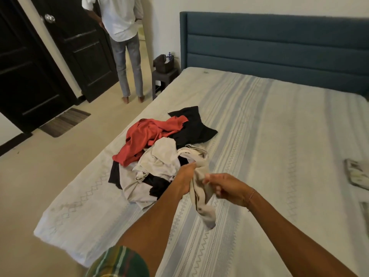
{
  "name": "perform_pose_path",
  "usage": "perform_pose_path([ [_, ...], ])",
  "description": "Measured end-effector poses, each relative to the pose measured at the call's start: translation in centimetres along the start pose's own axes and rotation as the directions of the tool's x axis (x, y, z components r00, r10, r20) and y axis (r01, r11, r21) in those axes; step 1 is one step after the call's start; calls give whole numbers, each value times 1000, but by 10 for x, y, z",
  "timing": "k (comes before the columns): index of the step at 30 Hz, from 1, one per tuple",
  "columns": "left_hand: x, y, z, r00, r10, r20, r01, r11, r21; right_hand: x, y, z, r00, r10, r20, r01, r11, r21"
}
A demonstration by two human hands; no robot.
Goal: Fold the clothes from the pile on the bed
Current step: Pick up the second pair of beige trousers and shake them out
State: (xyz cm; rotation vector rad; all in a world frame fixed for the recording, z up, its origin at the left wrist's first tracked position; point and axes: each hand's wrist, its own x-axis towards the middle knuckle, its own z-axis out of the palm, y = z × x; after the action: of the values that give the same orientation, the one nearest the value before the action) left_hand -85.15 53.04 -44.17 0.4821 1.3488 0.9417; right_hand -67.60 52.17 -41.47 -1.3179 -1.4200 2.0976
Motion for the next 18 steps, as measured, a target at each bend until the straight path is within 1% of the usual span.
perform_pose_path([
  [1, -7, 1, 7, 999, 2, 34, -2, 1000, 10, 1, 3, -10, 973, -21, -232, 24, 1000, 9],
  [2, -15, 1, 13, 998, -13, 61, 10, 998, 55, -2, 4, -15, 934, -28, -357, 37, 999, 18],
  [3, -22, -1, 19, 993, -23, 117, 14, 997, 76, -2, 4, -19, 930, -6, -369, 41, 995, 88],
  [4, -32, -3, 25, 980, -38, 197, 17, 994, 106, -4, 2, -23, 954, 41, -297, 17, 981, 191],
  [5, -42, -6, 32, 953, -62, 296, 29, 993, 113, -8, 0, -24, 978, 70, -194, -11, 957, 291],
  [6, -52, -6, 40, 916, -107, 387, 50, 987, 155, -17, -4, -23, 990, 67, -124, -29, 959, 282],
  [7, -61, -8, 46, 860, -162, 483, 78, 979, 188, -24, -10, -21, 994, 51, -94, -34, 985, 167],
  [8, -69, -11, 53, 806, -213, 552, 74, 962, 264, -29, -11, -20, 996, 71, -55, -68, 995, 67],
  [9, -75, -12, 55, 772, -251, 584, 63, 944, 322, -31, -13, -19, 991, 64, -115, -75, 993, -93],
  [10, -78, -14, 53, 762, -274, 587, 44, 926, 375, -35, -10, -20, 985, 29, -169, -51, 991, -126],
  [11, -82, -19, 51, 743, -294, 602, 61, 925, 376, -39, -11, -23, 980, 18, -199, -38, 994, -98],
  [12, -82, -25, 46, 724, -304, 619, 95, 933, 347, -44, -14, -23, 969, -18, -246, 22, 1000, 17],
  [13, -85, -29, 46, 729, -300, 616, 149, 947, 284, -57, -16, -26, 966, -43, -254, 73, 991, 109],
  [14, -86, -36, 45, 765, -278, 581, 199, 960, 196, -69, -18, -28, 970, -99, -224, 143, 972, 188],
  [15, -86, -41, 44, 831, -226, 509, 225, 972, 64, -81, -19, -29, 967, -163, -196, 205, 955, 215],
  [16, -81, -47, 45, 898, -160, 410, 206, 976, -70, -98, -20, -32, 963, -221, -152, 251, 943, 220],
  [18, -77, -50, 51, 963, -61, 263, 134, 953, -273, -120, -19, -38, 954, -289, -85, 300, 936, 182],
])
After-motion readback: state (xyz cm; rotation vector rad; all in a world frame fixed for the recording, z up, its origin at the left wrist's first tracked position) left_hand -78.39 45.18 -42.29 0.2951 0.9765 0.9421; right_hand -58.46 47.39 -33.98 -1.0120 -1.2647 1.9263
